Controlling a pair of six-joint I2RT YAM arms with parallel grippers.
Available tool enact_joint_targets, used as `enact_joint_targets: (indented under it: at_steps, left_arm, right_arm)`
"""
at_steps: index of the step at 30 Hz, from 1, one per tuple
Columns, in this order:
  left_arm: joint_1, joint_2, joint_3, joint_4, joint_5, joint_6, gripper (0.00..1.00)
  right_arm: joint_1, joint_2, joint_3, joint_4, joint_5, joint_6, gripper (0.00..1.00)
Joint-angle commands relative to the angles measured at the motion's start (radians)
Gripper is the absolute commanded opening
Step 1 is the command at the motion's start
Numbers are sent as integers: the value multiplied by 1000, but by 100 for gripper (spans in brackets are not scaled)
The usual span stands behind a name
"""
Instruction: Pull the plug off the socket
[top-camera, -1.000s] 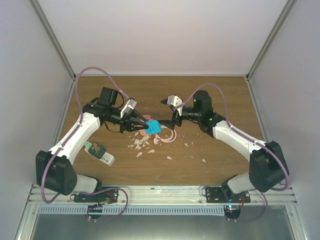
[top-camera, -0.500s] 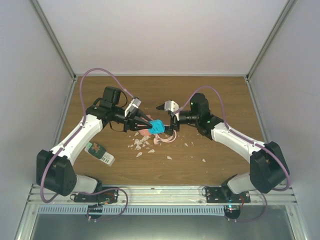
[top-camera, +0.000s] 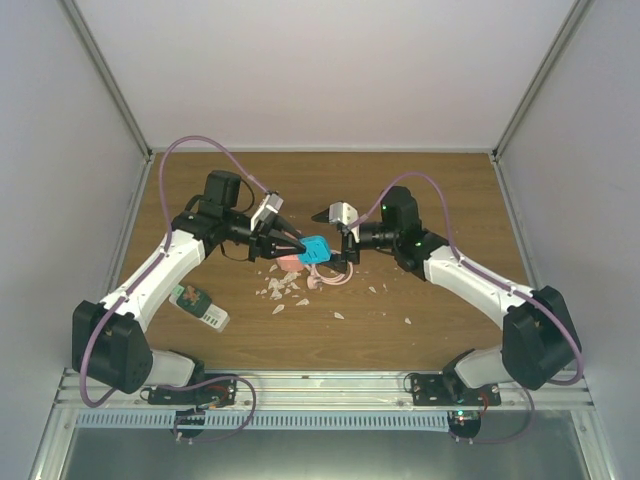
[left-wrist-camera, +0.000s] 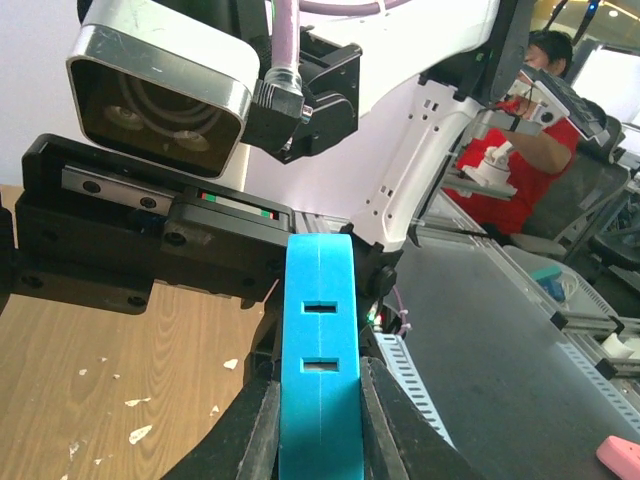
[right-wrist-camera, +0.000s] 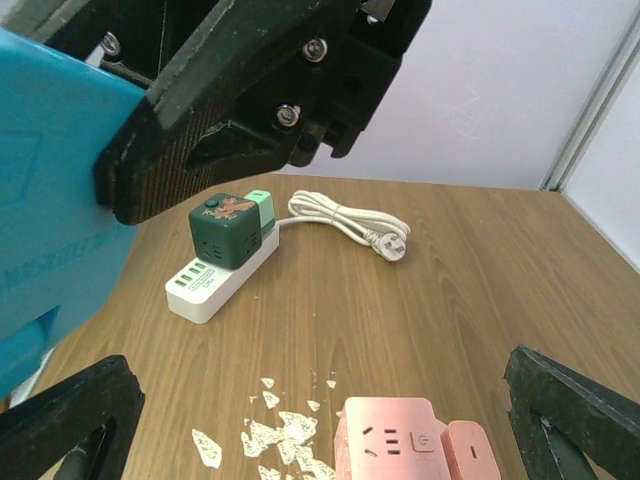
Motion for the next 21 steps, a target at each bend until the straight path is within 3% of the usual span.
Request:
enact_joint_targets:
  at_steps: [1,13,21]
  left_arm:
    - [-4,-14,-13,63,-31,-29,0]
    - [28,12,-7,124,-19,-100,0]
    - [38,20,-4,98,-31,-69,0]
  right_arm:
    - [11,-41,14,6,-20,12,100]
    - [11,-48,-7,12,-26,29,100]
    - [11,-53,-2,9,-18,40,100]
